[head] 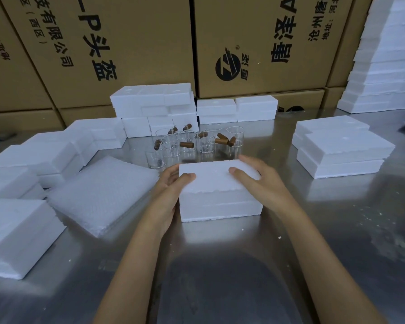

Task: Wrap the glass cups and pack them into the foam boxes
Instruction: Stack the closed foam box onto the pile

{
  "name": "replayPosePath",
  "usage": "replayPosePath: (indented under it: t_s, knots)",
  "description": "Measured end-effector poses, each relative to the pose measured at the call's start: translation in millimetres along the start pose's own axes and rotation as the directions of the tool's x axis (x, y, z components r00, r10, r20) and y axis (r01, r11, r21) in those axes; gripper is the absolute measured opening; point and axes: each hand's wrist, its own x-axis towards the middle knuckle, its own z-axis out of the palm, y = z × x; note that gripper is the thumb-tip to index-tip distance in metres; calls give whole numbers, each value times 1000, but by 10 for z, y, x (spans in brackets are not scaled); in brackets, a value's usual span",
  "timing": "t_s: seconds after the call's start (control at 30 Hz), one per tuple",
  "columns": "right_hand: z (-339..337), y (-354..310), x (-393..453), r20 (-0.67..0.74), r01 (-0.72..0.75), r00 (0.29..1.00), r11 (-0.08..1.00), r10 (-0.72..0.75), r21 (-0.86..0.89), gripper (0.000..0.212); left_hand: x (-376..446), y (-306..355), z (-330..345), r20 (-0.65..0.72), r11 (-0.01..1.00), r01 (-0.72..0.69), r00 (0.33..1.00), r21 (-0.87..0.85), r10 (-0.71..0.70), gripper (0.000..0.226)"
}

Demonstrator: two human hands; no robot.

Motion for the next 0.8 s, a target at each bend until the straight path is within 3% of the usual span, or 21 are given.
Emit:
replayPosePath:
  t_s: [0.07, 0.13, 0.23, 0.37, 0.5, 0.6, 0.8]
  knots:
    - [-6, -21, 0, -140, 52, 987, 975, -84, -217, 45, -11, -40, 49, -1, 1000, -19, 1000, 13, 19, 35]
    - [21, -109, -58, -236, 178, 919, 866, -316, -467, 32, -16, -84, 117, -2, 999, -32, 999, 42, 32, 32]
    - [235, -330, -225, -215, 349, 828, 776, -518, -525, 27, -19, -136, 236, 16, 996, -63, 998, 69, 62, 29]
    - [602, -400, -398, -34, 339, 866, 637, -498, -693, 40, -29, -169, 295, 3, 995, -78, 997, 67, 78, 14]
    - [650, -366, -351, -81, 243, 880, 590, -468, -770, 47, -36, -121, 268, 96, 999, 36, 995, -13, -34, 38]
    - [711, -355, -329, -60, 234, 870, 517, -490, -824, 43, -12, -116, 252, 120, 998, 56, 991, -41, -51, 39]
    - [817, -416, -321, -130, 126, 886, 500, -445, -857, 41, 36, -144, 214, 116, 997, 71, 991, -35, -66, 34]
